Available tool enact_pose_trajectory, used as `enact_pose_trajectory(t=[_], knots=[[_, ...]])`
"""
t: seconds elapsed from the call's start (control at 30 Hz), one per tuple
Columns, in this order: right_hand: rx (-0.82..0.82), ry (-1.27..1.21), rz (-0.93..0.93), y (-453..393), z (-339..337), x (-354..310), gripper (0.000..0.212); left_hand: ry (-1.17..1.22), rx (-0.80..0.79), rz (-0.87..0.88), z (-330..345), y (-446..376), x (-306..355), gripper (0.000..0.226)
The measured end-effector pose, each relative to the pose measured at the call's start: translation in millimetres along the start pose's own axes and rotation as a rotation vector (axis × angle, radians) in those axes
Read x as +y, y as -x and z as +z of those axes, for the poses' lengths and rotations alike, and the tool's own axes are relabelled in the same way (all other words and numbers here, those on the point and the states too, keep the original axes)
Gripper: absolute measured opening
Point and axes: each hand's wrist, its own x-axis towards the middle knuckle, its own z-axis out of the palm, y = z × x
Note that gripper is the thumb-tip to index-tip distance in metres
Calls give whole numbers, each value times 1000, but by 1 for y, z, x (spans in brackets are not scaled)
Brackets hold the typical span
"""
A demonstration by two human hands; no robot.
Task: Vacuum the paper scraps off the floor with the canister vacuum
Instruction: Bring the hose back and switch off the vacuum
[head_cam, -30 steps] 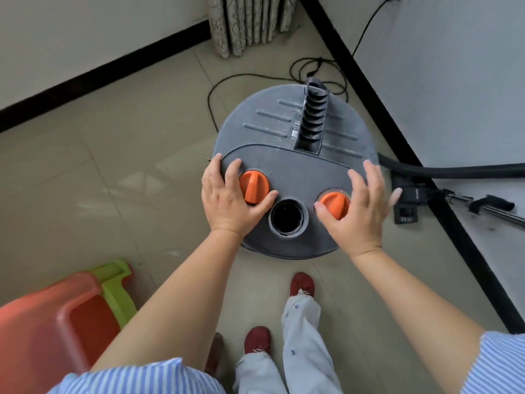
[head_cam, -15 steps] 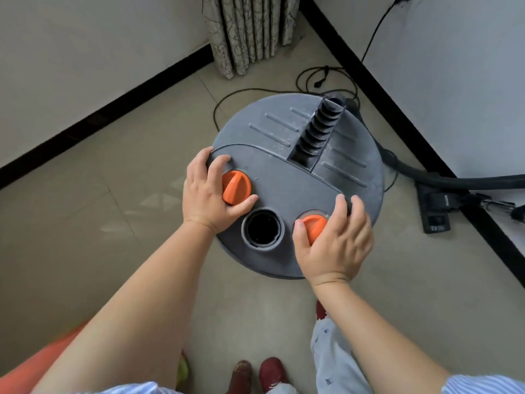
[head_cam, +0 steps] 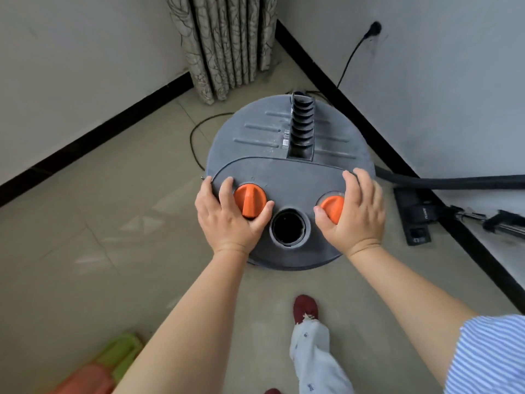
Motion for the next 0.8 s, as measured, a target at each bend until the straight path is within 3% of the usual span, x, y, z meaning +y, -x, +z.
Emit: enact_pose_trajectory(t=[0.27, 0.57, 0.73, 0.8], knots=[[9, 7, -40, -76, 13, 15, 64, -88, -75, -15, 16, -60, 31, 66], [-35, -47, -60, -33, 6, 16, 66, -31, -76, 55, 8, -18, 8, 68], [-121, -41, -39, -41, 2, 15, 66, -69, -381, 170, -22, -37, -1, 75], [-152, -79, -13, -44, -2, 13, 63, -9, -524, 137, -41, -58, -2, 78]])
